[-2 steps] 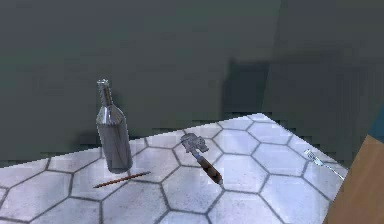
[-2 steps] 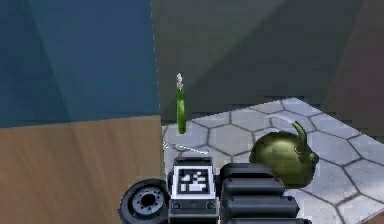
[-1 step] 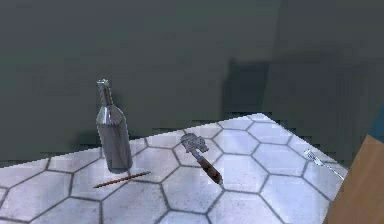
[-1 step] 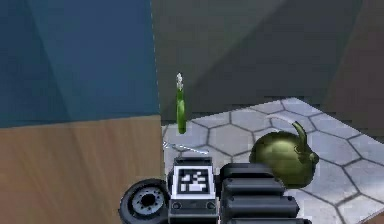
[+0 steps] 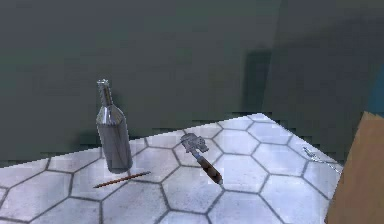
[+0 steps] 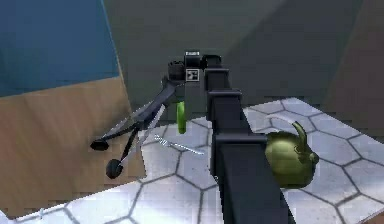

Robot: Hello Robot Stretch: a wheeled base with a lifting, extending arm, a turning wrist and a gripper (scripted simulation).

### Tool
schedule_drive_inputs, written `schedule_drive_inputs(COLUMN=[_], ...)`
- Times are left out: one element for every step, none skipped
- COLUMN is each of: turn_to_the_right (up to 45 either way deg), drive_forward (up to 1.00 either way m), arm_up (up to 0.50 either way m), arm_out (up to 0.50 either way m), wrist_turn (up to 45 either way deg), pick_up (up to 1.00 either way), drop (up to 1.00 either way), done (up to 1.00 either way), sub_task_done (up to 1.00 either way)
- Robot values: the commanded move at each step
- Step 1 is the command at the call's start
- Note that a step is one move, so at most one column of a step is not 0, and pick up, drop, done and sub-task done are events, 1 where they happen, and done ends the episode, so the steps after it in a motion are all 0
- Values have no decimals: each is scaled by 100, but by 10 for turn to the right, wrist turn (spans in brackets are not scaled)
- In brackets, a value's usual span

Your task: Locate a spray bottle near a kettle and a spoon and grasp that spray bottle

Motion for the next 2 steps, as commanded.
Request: schedule_drive_inputs(turn_to_the_right=[0, 0], drive_forward=[0, 0], arm_up=[0, 0], arm_out=[0, 0], wrist_turn=[450, 450], pick_up=[0, 0], drop=[0, 0], done=[0, 0], sub_task_done=[0, 0])
